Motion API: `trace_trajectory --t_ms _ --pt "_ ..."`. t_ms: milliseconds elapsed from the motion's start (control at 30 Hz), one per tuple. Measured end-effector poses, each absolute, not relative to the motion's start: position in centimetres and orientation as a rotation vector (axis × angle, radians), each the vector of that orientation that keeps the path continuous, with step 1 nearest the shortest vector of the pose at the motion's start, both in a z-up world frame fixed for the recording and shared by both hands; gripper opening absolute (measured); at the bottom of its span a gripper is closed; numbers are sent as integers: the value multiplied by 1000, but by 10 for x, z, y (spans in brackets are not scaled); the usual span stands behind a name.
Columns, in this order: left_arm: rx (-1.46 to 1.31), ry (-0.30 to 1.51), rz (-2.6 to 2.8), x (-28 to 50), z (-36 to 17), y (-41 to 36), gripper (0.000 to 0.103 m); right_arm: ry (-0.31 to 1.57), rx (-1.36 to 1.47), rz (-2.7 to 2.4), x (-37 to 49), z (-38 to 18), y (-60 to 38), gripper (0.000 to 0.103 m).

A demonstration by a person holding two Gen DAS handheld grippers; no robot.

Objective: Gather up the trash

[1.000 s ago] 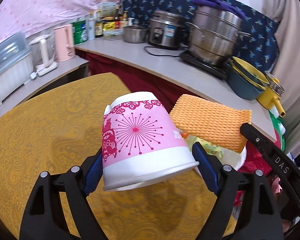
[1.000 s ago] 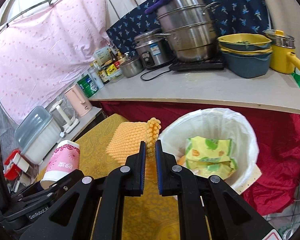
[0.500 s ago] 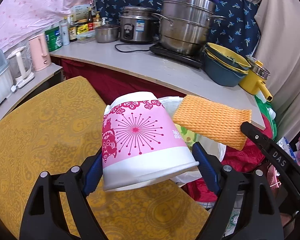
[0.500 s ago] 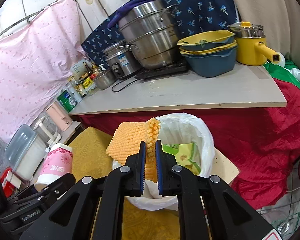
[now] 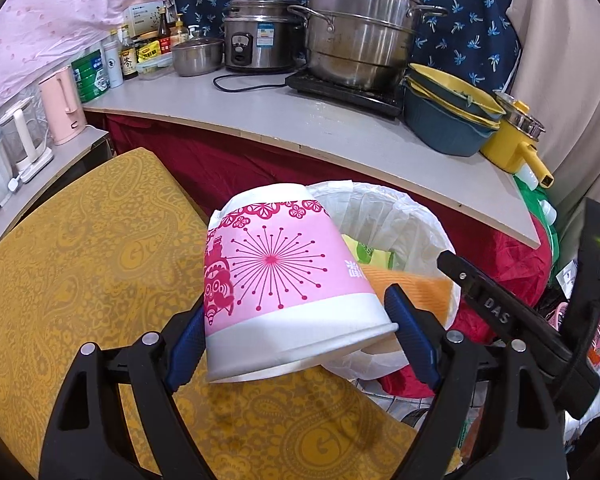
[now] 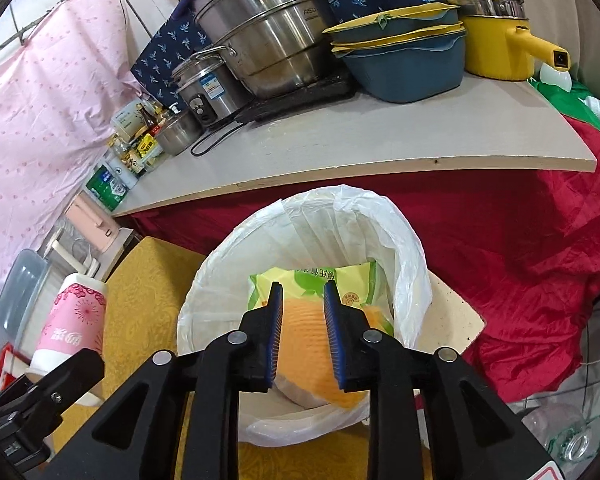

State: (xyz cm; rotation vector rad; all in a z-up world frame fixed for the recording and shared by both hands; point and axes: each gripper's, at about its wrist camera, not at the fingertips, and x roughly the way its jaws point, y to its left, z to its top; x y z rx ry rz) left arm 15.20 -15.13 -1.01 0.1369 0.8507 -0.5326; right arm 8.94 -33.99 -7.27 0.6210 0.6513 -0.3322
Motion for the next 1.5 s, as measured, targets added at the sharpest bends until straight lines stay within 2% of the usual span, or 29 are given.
trace_trajectory --t_ms 267,500,567,733,1133,1500 --pt "166 861 -585 162 -22 -179 81 614 591 -364 77 -60 -344 31" --pt "171 863 -631 171 -27 -203 87 585 592 -383 63 -49 -353 33" --pt "158 860 -623 174 -26 -204 89 581 593 -388 60 -48 -354 36" --pt "112 860 -598 176 -20 -189 91 578 596 -386 54 -45 -353 38" --pt "73 830 -501 164 -2 -138 91 588 521 -312 51 -23 -309 51" --pt "87 796 -407 139 12 -90 92 598 423 -248 39 2 -261 70"
